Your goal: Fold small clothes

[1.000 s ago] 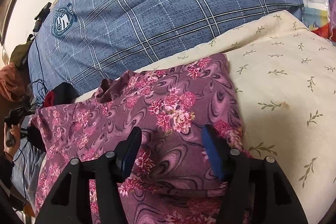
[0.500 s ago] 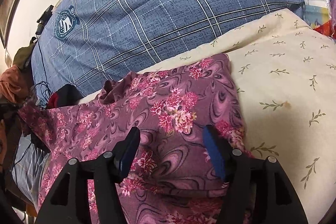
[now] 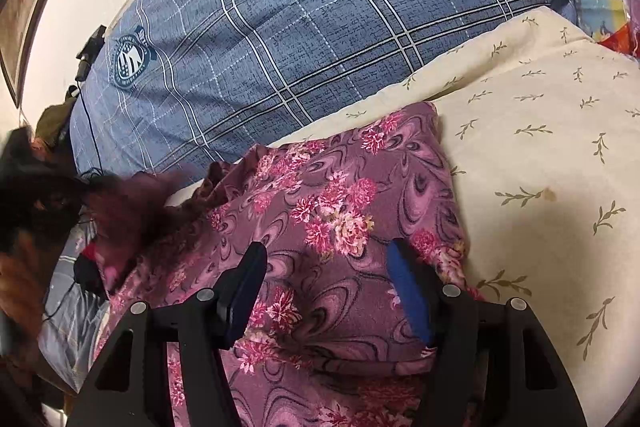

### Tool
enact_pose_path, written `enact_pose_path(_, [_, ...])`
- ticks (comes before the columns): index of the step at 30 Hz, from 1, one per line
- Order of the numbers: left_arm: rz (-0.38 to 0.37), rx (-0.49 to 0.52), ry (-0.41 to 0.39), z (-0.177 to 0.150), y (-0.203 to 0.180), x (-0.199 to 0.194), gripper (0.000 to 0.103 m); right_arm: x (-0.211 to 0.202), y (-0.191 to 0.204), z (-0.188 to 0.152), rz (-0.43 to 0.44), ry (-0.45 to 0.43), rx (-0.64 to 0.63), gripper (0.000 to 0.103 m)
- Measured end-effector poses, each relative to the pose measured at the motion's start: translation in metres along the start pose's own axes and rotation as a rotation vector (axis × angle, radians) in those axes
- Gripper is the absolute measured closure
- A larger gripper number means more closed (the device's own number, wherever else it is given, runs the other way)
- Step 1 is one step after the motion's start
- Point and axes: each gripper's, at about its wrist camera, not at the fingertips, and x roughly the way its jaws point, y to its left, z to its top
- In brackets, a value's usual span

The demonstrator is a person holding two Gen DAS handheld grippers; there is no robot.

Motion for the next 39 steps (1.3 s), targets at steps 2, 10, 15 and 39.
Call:
enact_pose_path(2, [0.028,0.036,0.078,-0.015,-0.01,0.021,0.077,0.0,-0.001,0.0,0.009,-0.002,0.007,0.038])
enact_pose_path(10, [-0.117,-0.093,-0.11,-0.043,0.062,-0.059,0.038,0.001,-0.001,0.0,-0.002,0.015,0.009,0.038])
enact_pose_path(15, [-0.056,-0.278,-0.204,-0.04,0.143,-0.083,0.038,0.005,0.04,0.017,0.027,0.066,-0.002,0.037])
enact_pose_path(39, [-0.218,-0.452,-0.099,-0.039,0.187,-0.045,0.038,0.042,0.119,0.033,-0.075,0.097,-0.117,0.097])
